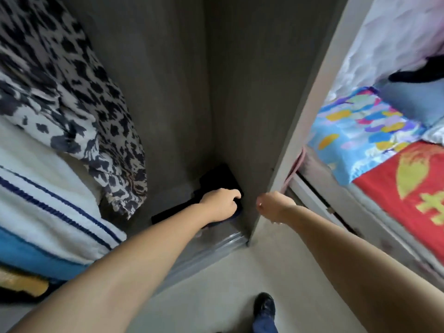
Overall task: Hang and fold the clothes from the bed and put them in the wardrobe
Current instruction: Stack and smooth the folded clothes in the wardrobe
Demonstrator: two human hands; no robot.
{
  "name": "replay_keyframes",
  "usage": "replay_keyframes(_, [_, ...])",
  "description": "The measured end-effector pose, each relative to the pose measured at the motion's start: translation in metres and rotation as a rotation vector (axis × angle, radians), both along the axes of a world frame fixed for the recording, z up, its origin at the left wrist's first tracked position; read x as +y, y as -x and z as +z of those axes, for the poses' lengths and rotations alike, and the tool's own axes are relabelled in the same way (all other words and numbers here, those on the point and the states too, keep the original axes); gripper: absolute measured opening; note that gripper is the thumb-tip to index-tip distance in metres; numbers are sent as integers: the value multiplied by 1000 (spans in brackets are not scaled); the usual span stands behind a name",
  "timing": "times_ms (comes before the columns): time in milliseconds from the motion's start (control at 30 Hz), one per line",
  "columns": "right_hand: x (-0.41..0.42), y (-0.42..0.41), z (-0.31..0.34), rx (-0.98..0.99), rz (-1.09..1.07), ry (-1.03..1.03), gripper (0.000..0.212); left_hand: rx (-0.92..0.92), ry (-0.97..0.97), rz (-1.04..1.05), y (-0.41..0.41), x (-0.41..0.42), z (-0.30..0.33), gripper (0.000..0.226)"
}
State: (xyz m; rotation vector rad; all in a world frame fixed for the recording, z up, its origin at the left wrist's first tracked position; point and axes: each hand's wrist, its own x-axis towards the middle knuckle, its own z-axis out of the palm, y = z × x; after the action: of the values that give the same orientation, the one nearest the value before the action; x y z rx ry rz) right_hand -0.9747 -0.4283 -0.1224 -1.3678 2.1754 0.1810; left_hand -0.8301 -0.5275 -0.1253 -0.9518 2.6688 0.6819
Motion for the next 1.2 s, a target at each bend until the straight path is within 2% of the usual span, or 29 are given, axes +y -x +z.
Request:
replay_keyframes(133, [67, 30, 26, 26, -197, -4, 26, -62, 47, -342, 55, 39, 20, 37])
replay_keyframes(333, [192, 97, 57, 81, -460, -27, 21, 28, 82, -591, 155, 121, 56, 37])
replay_keyframes(467, [272, 146, 73, 96, -608, -21, 27, 74, 127, -741, 224, 180, 79, 38])
replay_keyframes(900, [487, 308, 99, 72, -915, -11, 29, 149, 43, -969, 428, 384, 105, 34])
replay_keyframes(1033, [513, 352, 92, 80, -967, 22, 29, 115, 39, -1010, 473, 404, 103, 32])
replay_keyframes(1200, [506, 407, 73, 36, -987, 14, 29, 51, 81, -1044, 537, 397, 91, 33])
